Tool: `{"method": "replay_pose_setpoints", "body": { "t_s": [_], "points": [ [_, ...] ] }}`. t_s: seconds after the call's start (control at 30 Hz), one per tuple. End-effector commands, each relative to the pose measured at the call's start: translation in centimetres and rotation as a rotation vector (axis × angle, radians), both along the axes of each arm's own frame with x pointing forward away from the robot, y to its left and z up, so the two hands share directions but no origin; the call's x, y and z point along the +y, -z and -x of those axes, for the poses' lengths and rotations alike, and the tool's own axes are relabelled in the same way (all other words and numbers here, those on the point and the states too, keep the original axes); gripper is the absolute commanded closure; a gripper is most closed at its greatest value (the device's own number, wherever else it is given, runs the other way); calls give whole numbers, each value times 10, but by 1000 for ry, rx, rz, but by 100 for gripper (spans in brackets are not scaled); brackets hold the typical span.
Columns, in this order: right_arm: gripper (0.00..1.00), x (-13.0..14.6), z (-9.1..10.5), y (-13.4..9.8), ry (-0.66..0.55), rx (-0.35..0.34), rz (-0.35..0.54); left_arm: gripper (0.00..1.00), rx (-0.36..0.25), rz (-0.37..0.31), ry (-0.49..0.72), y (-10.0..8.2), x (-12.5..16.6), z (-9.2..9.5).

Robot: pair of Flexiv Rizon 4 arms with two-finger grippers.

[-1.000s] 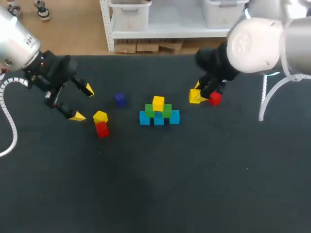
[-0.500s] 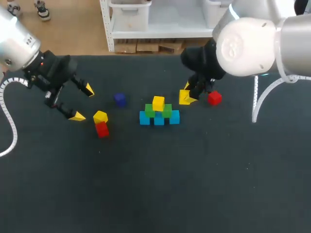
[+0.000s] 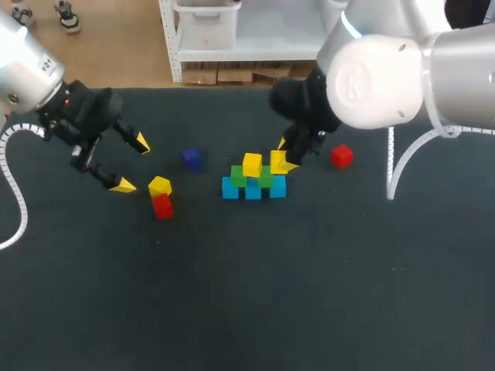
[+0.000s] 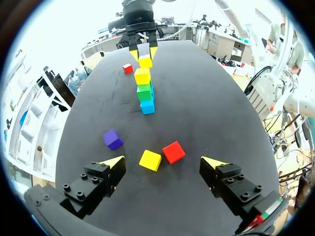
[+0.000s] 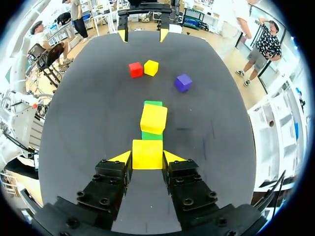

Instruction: Place the blue cubes, place green cubes on the blue cubes, place the yellow cubes on the green cubes, then place the red cubes on the yellow cubes, and place purple cube on the red cubes.

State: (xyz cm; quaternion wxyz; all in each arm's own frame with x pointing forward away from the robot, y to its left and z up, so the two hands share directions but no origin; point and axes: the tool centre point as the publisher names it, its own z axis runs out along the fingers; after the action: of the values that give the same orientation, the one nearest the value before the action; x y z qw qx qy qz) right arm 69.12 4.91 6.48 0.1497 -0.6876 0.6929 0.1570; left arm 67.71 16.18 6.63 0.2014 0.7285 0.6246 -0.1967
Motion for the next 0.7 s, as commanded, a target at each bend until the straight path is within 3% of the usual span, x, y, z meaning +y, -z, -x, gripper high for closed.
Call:
{"method": "replay_pose_setpoints", "body": {
  "t_s": [0.03,0.7],
  "points": [
    [100,5,-1,2,-4,3,5,0,-4,4,2,1,1,1],
    [100,13,-2,5,-19,-1,9,0,-4,4,2,1,1,1]
  ]
}}
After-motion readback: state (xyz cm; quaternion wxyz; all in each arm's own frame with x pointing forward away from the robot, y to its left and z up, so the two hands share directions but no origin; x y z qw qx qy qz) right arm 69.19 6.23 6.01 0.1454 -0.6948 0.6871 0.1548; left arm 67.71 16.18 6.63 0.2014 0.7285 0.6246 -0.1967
